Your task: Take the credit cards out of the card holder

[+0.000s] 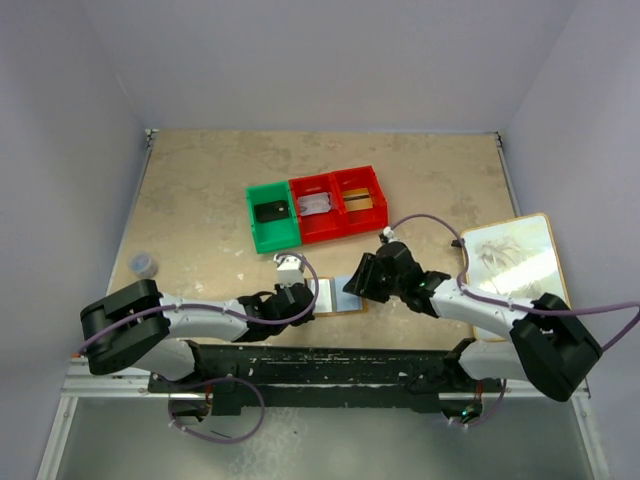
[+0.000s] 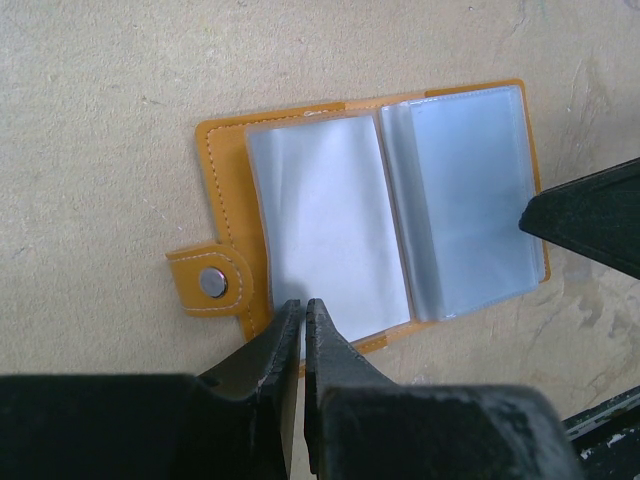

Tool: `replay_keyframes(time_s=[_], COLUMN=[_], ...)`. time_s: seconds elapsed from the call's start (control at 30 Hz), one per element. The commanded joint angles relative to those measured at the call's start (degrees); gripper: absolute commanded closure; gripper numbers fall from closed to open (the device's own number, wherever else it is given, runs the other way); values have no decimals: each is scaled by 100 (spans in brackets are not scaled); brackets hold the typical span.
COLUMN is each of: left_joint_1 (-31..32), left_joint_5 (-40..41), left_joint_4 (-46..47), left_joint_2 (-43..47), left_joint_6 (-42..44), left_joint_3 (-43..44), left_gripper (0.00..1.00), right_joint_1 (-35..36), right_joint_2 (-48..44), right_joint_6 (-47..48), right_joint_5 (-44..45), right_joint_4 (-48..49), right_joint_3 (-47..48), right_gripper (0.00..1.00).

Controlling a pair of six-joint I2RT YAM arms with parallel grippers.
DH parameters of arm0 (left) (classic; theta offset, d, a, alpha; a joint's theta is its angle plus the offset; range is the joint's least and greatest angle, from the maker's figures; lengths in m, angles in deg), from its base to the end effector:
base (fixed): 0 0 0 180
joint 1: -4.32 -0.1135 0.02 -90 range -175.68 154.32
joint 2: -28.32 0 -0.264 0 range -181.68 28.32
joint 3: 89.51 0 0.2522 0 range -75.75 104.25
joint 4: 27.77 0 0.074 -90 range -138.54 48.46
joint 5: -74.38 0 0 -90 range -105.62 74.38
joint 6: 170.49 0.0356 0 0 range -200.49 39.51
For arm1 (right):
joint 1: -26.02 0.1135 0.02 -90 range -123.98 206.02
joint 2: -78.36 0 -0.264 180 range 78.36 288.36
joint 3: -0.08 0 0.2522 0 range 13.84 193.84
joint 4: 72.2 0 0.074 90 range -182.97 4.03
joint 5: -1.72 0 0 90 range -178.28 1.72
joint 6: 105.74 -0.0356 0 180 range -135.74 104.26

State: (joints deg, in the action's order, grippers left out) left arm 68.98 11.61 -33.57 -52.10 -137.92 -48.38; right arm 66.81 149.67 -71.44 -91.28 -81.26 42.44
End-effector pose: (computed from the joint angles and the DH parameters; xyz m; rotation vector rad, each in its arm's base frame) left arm 0.1199 -0.2152 0.1393 -0.0849 2.3144 -0.5631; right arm 0.1823 0.1598 0.1740 0.2829 2.3998 0.9211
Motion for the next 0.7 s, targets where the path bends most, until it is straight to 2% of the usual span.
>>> replay_keyframes(time_s=[0.0, 0.23, 0.37, 0.67], left_joint_1=[6, 11, 11, 11], left_joint_5=[8, 5, -19, -34], left_joint_4=[-124, -154, -160, -152], left_joint_2=[36, 35, 52, 60], left_joint_6=[78, 101, 92, 111], left_joint_3=[-4, 16, 15, 10], left_gripper=[98, 98, 98, 98], right_joint_1=[-19, -17, -17, -8], right_joint_2=[214, 331, 293, 480], right_joint_6=[71, 129, 161, -638], right_joint_5=[-105, 187, 46, -712], right_joint_4=[91, 91, 72, 1976], right_joint_3=[117, 170, 158, -504], right_gripper=[51, 51, 51, 52])
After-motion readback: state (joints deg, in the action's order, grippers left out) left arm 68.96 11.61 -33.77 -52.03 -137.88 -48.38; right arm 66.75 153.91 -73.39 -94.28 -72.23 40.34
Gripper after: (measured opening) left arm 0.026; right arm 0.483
